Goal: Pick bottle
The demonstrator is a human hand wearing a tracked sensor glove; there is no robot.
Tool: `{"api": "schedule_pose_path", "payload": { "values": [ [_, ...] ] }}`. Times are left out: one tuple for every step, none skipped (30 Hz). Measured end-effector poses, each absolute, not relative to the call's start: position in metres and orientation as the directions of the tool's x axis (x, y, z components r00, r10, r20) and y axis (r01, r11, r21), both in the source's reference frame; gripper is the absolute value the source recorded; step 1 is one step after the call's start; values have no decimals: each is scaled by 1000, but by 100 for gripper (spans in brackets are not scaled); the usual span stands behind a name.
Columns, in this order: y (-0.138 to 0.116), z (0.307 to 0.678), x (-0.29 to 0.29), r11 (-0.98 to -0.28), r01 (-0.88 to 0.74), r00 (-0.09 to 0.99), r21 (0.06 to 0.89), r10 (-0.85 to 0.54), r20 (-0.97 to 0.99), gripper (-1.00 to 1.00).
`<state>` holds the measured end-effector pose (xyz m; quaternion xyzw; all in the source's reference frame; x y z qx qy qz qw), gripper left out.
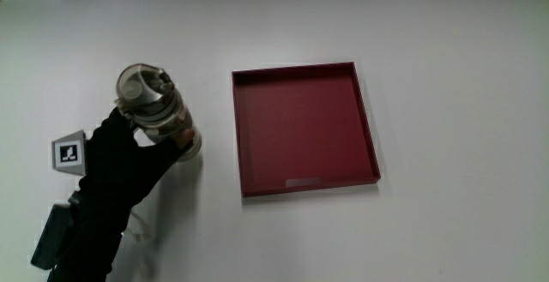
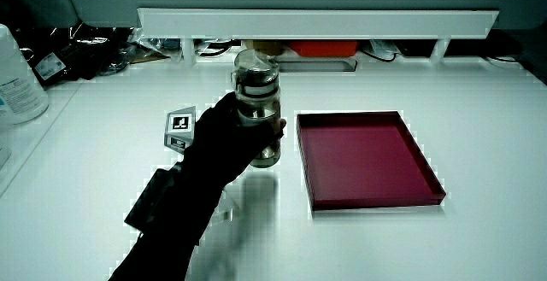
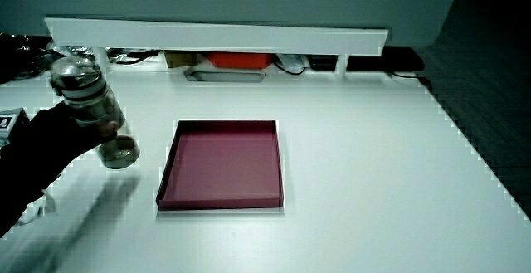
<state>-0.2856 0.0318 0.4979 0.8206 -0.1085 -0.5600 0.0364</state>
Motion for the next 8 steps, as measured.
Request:
{"api": "schedule_pose_path", "payload": {
  "values": [
    [28, 496, -281, -975, -130, 340, 178, -212, -916, 100],
    [25, 493, -277, -977, -123, 331, 174, -206, -921, 100],
    [22, 491, -273, -979, -116, 322, 170, -199, -926, 100],
    [19, 491, -269, -979, -116, 317, 165, -194, -928, 100],
    [15, 489, -262, -982, -101, 296, 160, -183, -937, 100],
    [12, 487, -255, -984, -85, 275, 154, -172, -946, 100],
    [8, 485, -248, -987, -70, 254, 148, -161, -954, 100],
    [4, 483, -241, -988, -55, 233, 141, -150, -961, 100]
  ]
}}
